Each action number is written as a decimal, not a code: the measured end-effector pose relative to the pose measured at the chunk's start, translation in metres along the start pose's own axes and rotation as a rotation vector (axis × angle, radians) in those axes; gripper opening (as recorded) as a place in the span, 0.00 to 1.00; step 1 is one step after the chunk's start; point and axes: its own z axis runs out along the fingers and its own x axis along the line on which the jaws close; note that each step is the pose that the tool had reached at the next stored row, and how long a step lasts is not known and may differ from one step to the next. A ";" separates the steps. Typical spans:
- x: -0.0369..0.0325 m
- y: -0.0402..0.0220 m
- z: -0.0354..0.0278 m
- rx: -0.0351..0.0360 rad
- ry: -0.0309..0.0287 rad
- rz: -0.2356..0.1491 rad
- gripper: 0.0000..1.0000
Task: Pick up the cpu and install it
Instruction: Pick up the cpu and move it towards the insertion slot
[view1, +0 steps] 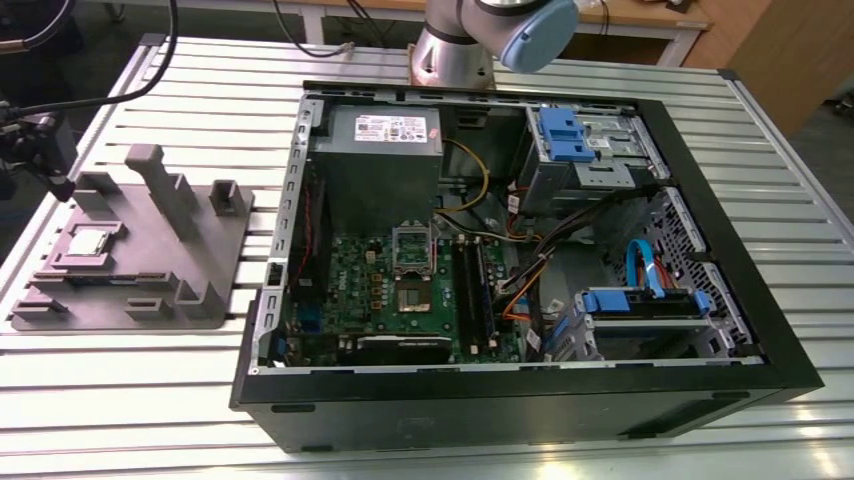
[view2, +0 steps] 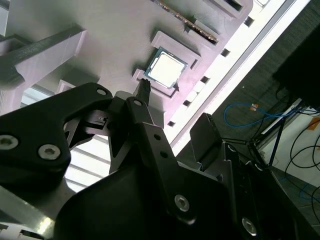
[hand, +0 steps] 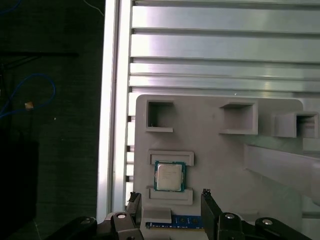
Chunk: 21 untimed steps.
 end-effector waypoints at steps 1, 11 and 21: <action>0.0000 -0.0001 0.0008 0.0000 0.0000 0.000 0.59; -0.0002 -0.0005 0.0115 0.0000 0.0000 -0.001 0.59; -0.0002 -0.0008 0.0191 0.0003 0.0002 -0.006 0.59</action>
